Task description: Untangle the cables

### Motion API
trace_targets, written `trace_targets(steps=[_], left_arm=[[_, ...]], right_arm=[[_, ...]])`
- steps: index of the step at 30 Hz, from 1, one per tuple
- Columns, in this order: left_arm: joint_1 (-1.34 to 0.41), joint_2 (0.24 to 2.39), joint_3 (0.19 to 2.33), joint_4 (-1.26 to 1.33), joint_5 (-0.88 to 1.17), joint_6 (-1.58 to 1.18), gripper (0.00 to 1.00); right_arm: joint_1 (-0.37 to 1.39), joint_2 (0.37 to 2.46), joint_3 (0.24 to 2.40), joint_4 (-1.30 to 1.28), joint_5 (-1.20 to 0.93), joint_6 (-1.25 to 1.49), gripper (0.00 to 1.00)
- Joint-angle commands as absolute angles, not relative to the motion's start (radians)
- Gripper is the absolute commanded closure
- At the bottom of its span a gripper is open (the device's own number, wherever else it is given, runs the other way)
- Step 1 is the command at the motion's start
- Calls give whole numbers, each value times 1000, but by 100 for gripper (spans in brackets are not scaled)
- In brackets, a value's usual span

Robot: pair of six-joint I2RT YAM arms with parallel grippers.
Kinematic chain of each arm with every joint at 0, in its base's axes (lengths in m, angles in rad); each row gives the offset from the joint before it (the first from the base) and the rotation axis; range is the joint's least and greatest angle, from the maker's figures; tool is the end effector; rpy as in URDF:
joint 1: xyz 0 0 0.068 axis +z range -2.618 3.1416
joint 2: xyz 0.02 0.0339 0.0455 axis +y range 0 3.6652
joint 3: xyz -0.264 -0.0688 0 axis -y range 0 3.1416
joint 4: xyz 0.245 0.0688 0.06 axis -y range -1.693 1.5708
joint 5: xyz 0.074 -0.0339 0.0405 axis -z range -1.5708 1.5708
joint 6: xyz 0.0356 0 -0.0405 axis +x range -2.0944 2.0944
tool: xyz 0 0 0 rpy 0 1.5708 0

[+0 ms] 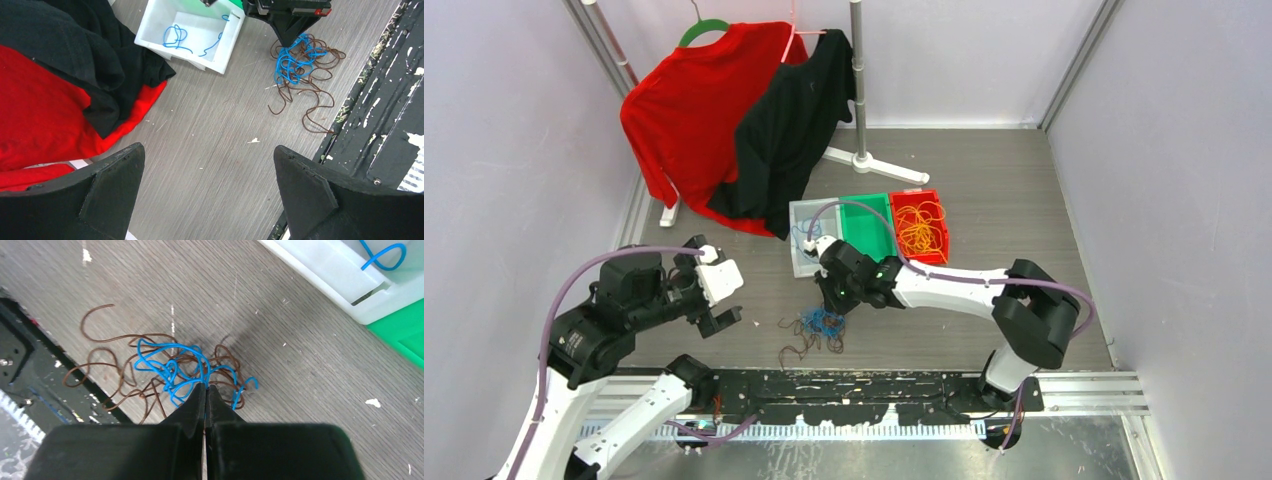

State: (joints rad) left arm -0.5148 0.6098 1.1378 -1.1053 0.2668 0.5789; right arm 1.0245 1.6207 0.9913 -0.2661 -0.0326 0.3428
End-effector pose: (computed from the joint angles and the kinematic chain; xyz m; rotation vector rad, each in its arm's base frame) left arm 0.0613 -0.0455 0.3808 1.2398 1.7386 -0.2487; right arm 0.1731 0.2869 0.1959 -0.8738 2.4196 0.6030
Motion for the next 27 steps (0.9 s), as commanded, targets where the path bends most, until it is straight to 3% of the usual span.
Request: trace_targets(steps=[1, 16, 27], left_arm=[[-511, 596, 1134, -1080, 314, 585, 1], [-511, 512, 1008, -890, 495, 452, 0], [-511, 595, 894, -588, 586, 331, 15]], right_arm=[[1028, 1492, 1028, -226, -58, 362, 99], [1032, 1330, 1166, -218, -195, 470, 99], [1052, 1303, 1244, -80, -308, 550, 99]])
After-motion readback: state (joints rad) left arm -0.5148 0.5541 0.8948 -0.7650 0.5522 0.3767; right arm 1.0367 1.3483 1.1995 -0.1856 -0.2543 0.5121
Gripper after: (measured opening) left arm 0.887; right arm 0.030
